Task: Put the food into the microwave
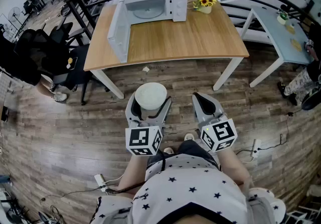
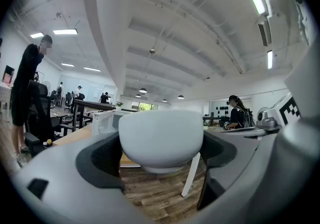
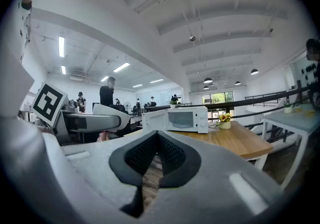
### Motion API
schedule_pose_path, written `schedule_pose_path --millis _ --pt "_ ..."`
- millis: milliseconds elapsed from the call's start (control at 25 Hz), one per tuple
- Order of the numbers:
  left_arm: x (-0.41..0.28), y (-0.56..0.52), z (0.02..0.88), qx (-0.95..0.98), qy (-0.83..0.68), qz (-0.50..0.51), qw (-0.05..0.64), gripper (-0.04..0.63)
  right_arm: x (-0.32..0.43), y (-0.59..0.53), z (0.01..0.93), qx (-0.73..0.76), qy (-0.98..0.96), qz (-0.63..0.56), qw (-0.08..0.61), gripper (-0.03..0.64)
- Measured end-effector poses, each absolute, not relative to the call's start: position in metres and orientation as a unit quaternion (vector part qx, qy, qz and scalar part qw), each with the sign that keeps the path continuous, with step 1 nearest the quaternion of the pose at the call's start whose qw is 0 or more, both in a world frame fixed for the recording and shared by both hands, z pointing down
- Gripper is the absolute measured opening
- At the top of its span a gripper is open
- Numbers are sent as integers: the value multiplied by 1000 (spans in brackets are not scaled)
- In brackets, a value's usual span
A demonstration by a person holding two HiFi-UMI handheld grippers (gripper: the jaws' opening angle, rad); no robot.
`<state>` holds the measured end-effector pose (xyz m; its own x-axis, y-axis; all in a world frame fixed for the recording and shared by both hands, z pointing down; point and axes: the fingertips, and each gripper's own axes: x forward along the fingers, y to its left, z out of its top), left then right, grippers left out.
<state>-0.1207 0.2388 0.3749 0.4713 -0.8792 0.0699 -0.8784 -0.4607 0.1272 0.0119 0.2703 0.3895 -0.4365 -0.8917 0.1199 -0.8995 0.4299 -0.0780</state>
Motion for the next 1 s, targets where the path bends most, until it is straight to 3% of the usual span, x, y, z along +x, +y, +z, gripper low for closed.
schedule_pose_path --millis 1000 --pt "-159 263 368 859 -507 -19 60 483 -27 294 395 537 -840 78 30 6"
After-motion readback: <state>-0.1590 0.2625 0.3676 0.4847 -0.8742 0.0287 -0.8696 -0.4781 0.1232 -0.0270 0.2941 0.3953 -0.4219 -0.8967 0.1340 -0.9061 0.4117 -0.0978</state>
